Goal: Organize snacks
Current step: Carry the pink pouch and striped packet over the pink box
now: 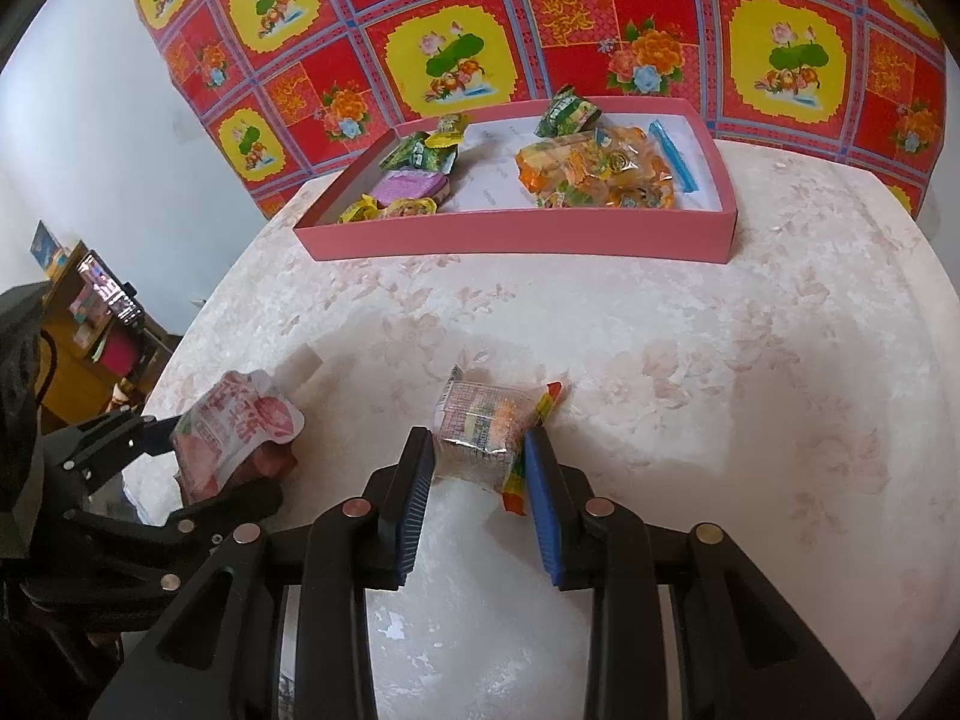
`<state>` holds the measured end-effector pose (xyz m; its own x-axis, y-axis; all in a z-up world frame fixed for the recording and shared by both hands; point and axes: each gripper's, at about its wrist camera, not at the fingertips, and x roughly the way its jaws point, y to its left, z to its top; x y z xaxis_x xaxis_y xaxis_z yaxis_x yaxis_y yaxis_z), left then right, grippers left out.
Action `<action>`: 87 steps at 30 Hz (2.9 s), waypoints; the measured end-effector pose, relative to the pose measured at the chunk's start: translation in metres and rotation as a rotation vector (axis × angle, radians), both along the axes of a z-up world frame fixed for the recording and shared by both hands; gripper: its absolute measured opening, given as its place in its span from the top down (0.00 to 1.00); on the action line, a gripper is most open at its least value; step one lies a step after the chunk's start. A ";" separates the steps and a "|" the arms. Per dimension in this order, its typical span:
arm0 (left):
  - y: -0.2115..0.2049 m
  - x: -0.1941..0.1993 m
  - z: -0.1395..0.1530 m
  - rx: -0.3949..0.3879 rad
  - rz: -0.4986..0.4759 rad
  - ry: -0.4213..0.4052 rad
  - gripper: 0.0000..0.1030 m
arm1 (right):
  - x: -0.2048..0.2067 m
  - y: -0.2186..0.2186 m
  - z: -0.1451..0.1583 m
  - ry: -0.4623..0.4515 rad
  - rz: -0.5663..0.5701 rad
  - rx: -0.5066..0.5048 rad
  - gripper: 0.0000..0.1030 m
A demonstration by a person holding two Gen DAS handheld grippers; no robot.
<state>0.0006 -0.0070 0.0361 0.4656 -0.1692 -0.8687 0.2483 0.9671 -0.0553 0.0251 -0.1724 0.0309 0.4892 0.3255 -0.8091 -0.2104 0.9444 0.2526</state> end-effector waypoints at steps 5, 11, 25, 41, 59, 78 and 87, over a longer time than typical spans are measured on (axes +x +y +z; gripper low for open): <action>0.000 0.009 0.010 -0.001 0.020 -0.033 0.28 | 0.002 0.000 0.006 -0.019 0.009 -0.004 0.69; 0.001 0.023 0.020 -0.010 0.048 -0.060 0.28 | 0.007 -0.004 0.016 -0.037 0.006 -0.003 0.69; -0.010 0.059 0.045 -0.035 0.070 -0.120 0.28 | 0.032 -0.009 0.039 -0.072 0.006 0.001 0.69; -0.024 0.111 0.049 -0.063 0.114 -0.133 0.28 | 0.075 -0.014 0.057 -0.108 -0.017 0.005 0.69; -0.030 0.153 0.022 -0.065 0.142 -0.105 0.28 | 0.116 -0.028 0.045 -0.112 -0.080 0.041 0.69; -0.029 0.189 0.004 -0.070 0.162 -0.098 0.28 | 0.154 -0.035 0.026 -0.108 -0.109 0.028 0.69; -0.028 0.198 -0.007 -0.074 0.168 -0.084 0.28 | 0.166 -0.032 0.016 -0.110 -0.121 -0.014 0.69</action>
